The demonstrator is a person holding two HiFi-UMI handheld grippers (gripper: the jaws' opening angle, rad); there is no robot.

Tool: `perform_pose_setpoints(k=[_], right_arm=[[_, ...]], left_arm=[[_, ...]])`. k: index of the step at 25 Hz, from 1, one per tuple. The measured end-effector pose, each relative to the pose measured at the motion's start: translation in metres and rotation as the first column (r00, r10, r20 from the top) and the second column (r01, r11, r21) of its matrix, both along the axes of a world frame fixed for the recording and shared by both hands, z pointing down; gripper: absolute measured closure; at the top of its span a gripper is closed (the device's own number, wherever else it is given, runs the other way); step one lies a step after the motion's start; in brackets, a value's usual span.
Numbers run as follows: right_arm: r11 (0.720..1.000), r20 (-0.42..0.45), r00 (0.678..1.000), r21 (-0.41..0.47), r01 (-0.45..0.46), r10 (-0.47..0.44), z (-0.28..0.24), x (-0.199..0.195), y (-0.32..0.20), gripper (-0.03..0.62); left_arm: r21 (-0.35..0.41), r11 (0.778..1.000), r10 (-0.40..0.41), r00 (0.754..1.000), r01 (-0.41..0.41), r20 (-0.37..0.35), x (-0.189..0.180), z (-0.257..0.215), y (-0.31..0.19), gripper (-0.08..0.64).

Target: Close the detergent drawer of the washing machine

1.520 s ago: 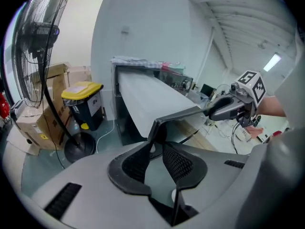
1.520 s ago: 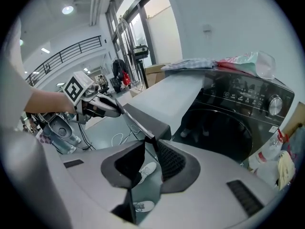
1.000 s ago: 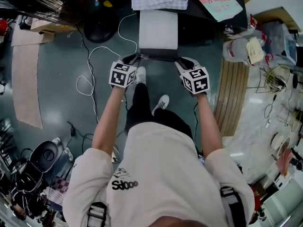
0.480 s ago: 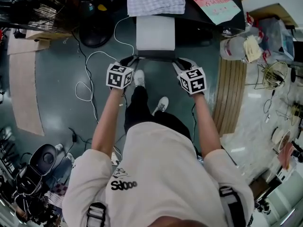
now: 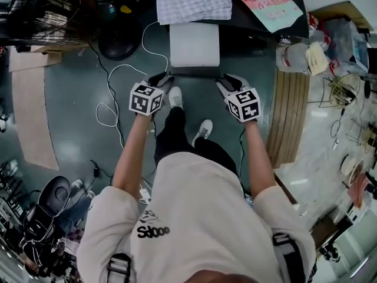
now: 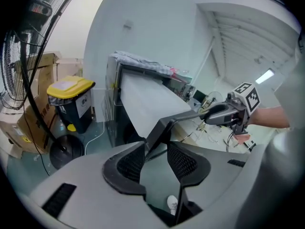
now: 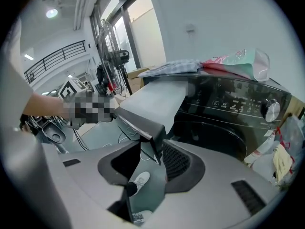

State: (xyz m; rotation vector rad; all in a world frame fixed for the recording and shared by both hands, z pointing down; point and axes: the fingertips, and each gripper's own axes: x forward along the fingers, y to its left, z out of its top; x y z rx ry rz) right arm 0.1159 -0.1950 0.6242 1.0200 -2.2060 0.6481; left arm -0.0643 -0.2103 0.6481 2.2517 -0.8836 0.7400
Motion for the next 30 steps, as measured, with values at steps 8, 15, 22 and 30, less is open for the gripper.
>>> perform_pose_setpoints(k=[8,15,22,30], right_arm=[[0.999,-0.075,0.996,0.021,0.049,-0.047,-0.001,0.001,-0.004,0.445],[0.999,-0.06,0.998,0.039,0.017,-0.015,-0.008,0.0,-0.007,0.445],[0.999,-0.026,1.0,0.052,-0.016,0.017,-0.016,0.003,-0.023,0.445],[0.998,-0.021,0.999,0.065,-0.024,0.025,-0.018,0.002,-0.037,0.445]], left_arm=[[0.011,1.0,-0.004,1.0,0.005,-0.01,-0.002,0.001,-0.004,0.387],[0.027,1.0,-0.015,1.0,0.015,-0.008,-0.004,-0.005,-0.007,0.387],[0.039,0.999,-0.027,1.0,0.027,0.001,-0.001,-0.012,-0.022,0.387],[0.031,0.998,-0.049,0.999,0.049,0.015,-0.003,-0.014,-0.036,0.387]])
